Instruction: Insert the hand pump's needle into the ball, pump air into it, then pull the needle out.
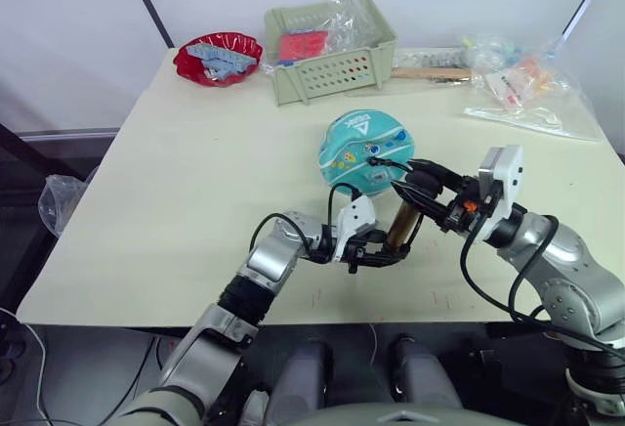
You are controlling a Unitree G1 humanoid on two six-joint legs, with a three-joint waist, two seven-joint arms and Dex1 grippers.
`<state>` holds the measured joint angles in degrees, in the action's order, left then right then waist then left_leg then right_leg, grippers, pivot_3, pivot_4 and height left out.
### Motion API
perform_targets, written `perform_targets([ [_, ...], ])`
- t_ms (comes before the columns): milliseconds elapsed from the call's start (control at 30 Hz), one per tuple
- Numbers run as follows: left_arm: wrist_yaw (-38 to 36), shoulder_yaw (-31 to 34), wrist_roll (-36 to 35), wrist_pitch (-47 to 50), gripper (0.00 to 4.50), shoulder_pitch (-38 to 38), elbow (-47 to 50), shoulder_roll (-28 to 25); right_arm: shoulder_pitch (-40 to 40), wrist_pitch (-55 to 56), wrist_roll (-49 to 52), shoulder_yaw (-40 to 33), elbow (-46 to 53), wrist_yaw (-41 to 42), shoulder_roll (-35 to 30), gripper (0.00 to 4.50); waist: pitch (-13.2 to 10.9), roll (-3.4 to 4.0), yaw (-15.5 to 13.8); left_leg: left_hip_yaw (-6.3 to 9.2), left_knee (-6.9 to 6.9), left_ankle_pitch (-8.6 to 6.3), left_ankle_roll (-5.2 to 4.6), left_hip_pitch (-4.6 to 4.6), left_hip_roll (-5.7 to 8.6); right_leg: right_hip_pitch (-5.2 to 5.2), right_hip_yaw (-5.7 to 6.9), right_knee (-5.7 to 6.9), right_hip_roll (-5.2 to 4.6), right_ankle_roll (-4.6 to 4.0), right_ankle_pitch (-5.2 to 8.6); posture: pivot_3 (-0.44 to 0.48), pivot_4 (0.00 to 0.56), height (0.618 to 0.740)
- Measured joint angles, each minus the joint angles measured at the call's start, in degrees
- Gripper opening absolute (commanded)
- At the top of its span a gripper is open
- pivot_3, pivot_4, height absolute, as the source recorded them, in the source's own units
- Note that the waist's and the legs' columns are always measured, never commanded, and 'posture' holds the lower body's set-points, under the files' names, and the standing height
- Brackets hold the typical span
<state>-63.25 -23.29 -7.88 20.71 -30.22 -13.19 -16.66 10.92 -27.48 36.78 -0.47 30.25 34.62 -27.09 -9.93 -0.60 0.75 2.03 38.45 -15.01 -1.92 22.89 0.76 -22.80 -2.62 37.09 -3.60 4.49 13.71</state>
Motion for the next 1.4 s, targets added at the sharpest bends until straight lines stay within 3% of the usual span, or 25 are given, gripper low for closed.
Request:
perform_targets([
  [400,0.83,-0.8,1.09,-3.77,1.07,0.05,-2.15,1.19,0.0,0.04,-0.57,-0.19,-0.13,1.0,-0.96,1.79,-0.01,-0.01,-0.03,-0.01,0.0,0.0,0.0,0.0,0.01,0.0,0.0,0.0,-0.01,0.0,0.0,0.0,0.15,0.74],
  [700,4.92,-1.37,3.98,-14.07,1.07,0.08,-11.28,6.82,-1.11,3.33,-3.48,-0.5,-2.54,5.66,-3.61,1.79,-0.01,-0.02,-0.11,-0.02,0.01,0.0,0.0,0.0,0.05,0.01,0.0,-0.01,-0.01,0.0,0.0,0.0,0.15,0.74],
  [1133,11.05,-1.99,10.63,-25.61,1.07,-2.12,-23.55,12.6,-8.25,20.97,-10.11,-1.68,-8.25,13.01,-4.55,1.79,0.02,-0.05,-0.56,0.01,0.2,0.0,-0.01,-0.09,0.1,0.2,0.03,-0.01,-0.01,0.03,-0.01,0.0,0.15,0.74],
  [1400,10.59,-1.93,11.02,-25.77,1.07,-2.53,-24.34,12.72,-8.1,21.67,-9.32,-1.98,-8.97,13.7,-4.74,1.79,0.03,-0.06,-0.59,0.01,0.27,0.0,-0.01,-0.1,0.07,0.22,0.03,0.01,-0.01,0.04,-0.02,0.0,0.15,0.74],
])
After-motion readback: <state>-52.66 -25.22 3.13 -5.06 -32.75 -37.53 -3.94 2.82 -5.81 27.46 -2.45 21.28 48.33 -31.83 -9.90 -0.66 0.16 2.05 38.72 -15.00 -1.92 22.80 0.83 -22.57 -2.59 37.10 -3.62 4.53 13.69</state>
